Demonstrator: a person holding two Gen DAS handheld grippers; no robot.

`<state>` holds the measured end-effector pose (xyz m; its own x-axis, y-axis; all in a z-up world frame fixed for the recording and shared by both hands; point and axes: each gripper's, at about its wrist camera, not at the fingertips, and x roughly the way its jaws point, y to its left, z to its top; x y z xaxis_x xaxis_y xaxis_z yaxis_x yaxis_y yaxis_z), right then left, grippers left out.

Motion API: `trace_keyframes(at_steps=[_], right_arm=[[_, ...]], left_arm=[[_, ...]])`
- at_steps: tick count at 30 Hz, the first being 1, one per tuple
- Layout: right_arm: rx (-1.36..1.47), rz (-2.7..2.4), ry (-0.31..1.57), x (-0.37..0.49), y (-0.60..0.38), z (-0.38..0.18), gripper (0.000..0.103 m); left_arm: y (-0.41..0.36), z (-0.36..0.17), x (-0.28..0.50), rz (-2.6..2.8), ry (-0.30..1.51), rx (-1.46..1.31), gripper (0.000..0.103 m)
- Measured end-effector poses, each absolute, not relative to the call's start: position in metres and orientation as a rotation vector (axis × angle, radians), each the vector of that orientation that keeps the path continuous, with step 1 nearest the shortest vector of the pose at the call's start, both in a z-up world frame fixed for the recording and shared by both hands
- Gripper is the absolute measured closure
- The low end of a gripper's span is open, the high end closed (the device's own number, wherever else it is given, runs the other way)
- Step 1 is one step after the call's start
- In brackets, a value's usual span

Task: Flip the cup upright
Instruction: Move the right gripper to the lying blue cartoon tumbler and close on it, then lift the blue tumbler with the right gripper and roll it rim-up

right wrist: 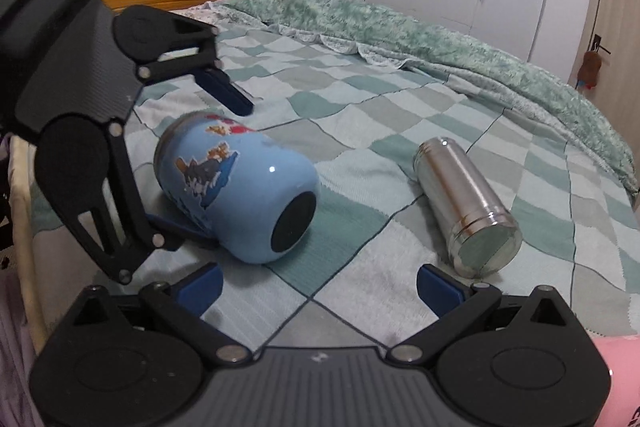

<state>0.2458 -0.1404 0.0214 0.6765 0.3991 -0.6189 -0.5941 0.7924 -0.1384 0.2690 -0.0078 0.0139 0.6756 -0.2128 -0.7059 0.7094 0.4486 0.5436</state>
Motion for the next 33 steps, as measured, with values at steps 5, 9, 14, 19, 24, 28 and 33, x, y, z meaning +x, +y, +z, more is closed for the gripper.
trace_keyframes(at_steps=[5,9,14,19,24,28,33], right_arm=[[-0.335,0.579,0.629,0.248,-0.144,0.014,0.000],[-0.320,0.578,0.625,0.243,-0.147,0.015,0.000],[-0.308,0.559,0.611,0.230,-0.151,0.022,0.000],[-0.303,0.537,0.598,0.206,-0.163,0.032,0.000],[-0.293,0.510,0.596,0.176,-0.183,0.039,0.000],[-0.288,0.484,0.603,0.156,-0.201,0.042,0.000],[-0.287,0.446,0.625,0.142,-0.223,0.041,0.000]], left_arm=[[-0.017,0.000,0.280,-0.596,0.637,1.027,0.007],[-0.023,-0.001,0.263,-0.579,0.593,1.076,0.012],[-0.029,0.002,0.242,-0.587,0.551,1.090,0.012],[-0.041,0.013,0.209,-0.604,0.476,1.117,0.012],[-0.062,0.020,0.178,-0.645,0.409,1.126,0.013],[-0.080,0.017,0.160,-0.689,0.378,1.137,0.012],[-0.105,0.011,0.158,-0.728,0.352,1.133,0.012]])
